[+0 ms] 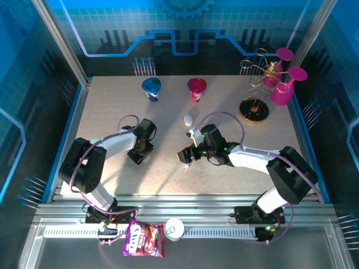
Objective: Insert wireless bluetooth earbuds into charging case
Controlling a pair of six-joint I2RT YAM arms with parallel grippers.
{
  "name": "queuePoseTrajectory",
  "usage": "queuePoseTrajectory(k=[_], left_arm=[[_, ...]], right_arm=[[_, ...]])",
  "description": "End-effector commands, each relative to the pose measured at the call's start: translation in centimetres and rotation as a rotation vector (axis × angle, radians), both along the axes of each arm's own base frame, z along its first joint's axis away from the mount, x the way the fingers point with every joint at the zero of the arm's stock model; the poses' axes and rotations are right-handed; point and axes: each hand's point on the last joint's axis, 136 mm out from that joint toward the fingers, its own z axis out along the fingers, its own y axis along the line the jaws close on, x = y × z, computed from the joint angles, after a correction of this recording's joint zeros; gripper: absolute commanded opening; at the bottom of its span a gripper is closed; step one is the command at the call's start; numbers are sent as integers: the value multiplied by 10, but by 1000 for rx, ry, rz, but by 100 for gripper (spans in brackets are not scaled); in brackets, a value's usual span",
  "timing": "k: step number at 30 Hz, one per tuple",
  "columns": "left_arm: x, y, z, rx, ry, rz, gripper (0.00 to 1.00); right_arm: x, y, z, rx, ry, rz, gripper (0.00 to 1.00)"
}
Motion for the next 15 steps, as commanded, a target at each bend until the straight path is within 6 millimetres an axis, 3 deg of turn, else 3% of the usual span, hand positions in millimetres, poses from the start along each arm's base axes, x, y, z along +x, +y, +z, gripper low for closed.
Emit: queuePoseTrajectory(k=[1,5,9,15], left_arm=[[7,3,-4,7,-9,27,48],[11,0,9,-16,-56,28,44],[18,-7,34,-58,-154,21,40],[32,-41,79,-191,-335,-5,40]], right_arm=[[-8,5,6,23,-3,17,88],[-9,9,15,76,25,4,87],[-12,20,29,178,38,3,86],[-13,36,45,289,16,-22,84]])
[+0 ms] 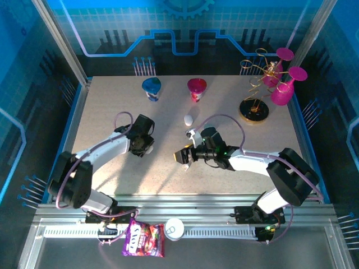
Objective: Insert wireless bluetooth earbuds into charging case
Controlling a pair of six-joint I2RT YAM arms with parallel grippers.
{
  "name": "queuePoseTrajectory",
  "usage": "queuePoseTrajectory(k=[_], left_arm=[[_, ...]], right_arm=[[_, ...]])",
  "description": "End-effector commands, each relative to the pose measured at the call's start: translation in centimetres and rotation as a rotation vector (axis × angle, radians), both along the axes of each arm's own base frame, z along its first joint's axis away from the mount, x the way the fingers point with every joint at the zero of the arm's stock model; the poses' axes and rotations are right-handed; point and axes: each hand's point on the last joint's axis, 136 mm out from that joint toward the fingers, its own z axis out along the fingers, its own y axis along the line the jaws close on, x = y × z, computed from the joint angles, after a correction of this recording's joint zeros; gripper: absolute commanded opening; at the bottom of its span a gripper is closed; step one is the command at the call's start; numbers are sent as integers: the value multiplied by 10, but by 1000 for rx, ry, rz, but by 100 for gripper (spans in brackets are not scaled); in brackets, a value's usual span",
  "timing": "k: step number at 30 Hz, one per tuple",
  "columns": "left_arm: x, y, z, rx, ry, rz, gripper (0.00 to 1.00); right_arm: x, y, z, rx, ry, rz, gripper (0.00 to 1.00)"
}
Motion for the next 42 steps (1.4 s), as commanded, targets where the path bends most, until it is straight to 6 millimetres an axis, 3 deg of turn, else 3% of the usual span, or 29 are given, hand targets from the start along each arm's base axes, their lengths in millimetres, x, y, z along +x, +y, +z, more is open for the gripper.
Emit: queuePoseTrajectory(k=[1,9,14,18,23,25,31,36,39,41,42], left_arm=[[6,-22,23,-89,-95,-10,40],[7,-74,55,-240,-221,-86,39],[6,-91,68,-277,-253,-128,41],[4,-99,73,-289,-270,-153,41],[0,-101,74,-288,-278,-175,42],[0,-101,74,-284,-284,-184,42],[-4,-94,72,-245,-299,-204,46],[-3,-93,78,-233,-366,-256,61],[-3,-96,85,-260,-429,-286,80],[-5,-93,90,-252,-452,-298,99],[-5,-92,95,-241,-467,-314,99]], right_arm=[[4,15,29,133,-47,-24,83],[21,29,38,261,-32,-91,77],[29,40,36,318,5,-93,56],[31,47,34,349,30,-89,47],[32,48,30,353,38,-88,44],[33,48,30,355,44,-85,32],[31,48,35,346,24,-60,16],[28,42,45,310,-31,-30,10],[26,35,53,295,-62,-10,7],[24,28,57,292,-76,6,7],[24,24,57,286,-77,8,7]])
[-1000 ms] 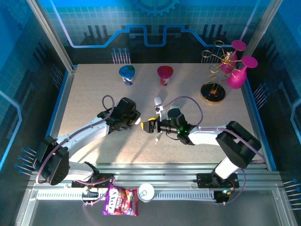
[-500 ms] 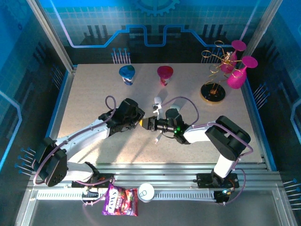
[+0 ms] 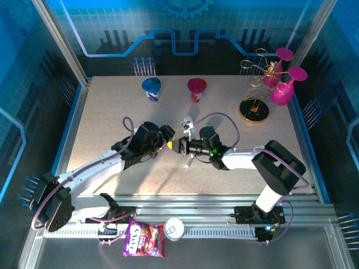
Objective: Insert wireless bluetooth earbuds into charging case
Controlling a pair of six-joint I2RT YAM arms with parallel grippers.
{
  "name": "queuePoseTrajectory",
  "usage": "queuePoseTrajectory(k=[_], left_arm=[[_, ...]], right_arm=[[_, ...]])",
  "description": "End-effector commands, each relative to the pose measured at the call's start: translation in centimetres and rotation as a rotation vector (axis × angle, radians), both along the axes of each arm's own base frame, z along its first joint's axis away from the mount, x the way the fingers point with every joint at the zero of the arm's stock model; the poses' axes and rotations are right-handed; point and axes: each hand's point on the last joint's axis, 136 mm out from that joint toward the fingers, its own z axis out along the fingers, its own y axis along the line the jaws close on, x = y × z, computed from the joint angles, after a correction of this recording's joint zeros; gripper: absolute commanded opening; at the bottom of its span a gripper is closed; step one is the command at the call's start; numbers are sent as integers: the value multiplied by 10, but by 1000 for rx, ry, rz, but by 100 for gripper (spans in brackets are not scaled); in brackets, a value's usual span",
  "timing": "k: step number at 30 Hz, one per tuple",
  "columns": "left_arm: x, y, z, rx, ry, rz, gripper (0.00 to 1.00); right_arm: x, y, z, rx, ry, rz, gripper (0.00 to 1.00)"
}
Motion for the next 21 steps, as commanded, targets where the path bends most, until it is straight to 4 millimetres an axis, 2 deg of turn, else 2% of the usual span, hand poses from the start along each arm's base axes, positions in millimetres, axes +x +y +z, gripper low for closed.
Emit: queuePoseTrajectory(k=[1,5,9,11,14,21], left_arm=[[1,-3,25,1,-112,-57,99],[-1,1,56,48,-248,-123,99],[-8,-3,93,144,-473,-284,99],[-14,-3,101,217,-546,-368,100],[-27,-14,109,280,-670,-536,99],[-61,-50,122,227,-950,-842,99]], right_arm=[[-1,-14,16,-13,-75,27,7],[-3,-36,25,-13,-88,50,7],[-18,-59,48,-11,-125,131,7],[-30,-68,59,-18,-134,192,7],[-48,-81,79,-9,-151,274,7],[-82,-95,132,-4,-241,399,8]])
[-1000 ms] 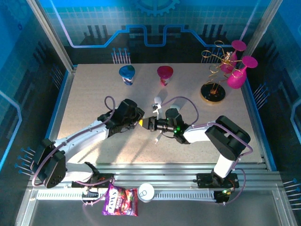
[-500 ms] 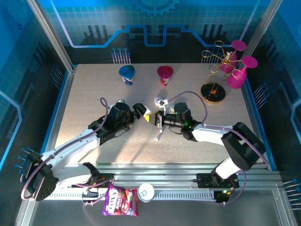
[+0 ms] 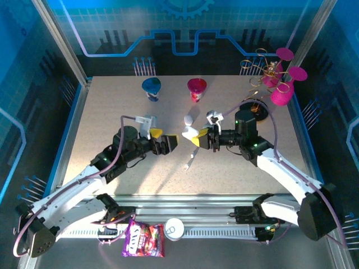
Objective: Insert wireless bluetooth earbuds into charging case
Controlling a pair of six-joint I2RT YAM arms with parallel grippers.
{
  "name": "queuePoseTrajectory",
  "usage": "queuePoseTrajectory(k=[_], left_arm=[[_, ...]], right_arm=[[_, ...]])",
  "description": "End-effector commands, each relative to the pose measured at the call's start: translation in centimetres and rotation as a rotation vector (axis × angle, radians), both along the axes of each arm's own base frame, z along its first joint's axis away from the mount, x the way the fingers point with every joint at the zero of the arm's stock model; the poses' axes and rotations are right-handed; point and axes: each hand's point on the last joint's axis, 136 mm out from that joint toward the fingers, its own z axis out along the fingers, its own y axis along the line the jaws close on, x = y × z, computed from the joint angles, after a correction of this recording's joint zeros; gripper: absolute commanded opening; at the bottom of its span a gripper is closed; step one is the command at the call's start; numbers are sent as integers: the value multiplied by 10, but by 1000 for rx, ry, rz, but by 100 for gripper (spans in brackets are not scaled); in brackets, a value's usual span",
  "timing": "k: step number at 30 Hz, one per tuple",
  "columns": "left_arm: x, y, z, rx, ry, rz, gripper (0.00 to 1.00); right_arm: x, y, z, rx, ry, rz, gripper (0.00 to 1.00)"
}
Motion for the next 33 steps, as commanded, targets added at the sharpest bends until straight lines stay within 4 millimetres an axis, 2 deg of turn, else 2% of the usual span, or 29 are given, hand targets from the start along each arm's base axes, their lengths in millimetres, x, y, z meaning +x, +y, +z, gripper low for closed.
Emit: queuePoseTrajectory(k=[1,4,6,11,17,21,33], left_arm=[[-25,-27,20,-19,-210,-264,99],[-33,-39,26,-58,-253,-353,100],[-36,-45,25,-62,-250,-399,99],[-52,-61,30,-92,-245,-555,97],[-65,-62,35,-106,-272,-620,89],[-69,-60,41,-113,-295,-628,81],[-70,-63,50,-126,-330,-646,48]], right_arm=[[-29,-5,20,-6,-20,125,8],[-35,-4,37,4,-51,154,8],[-39,-1,41,-3,-61,175,8],[-47,8,43,-46,-60,216,8],[-50,12,42,-70,-41,238,8],[-51,13,34,-101,-13,252,8],[-54,18,23,-147,9,282,8]])
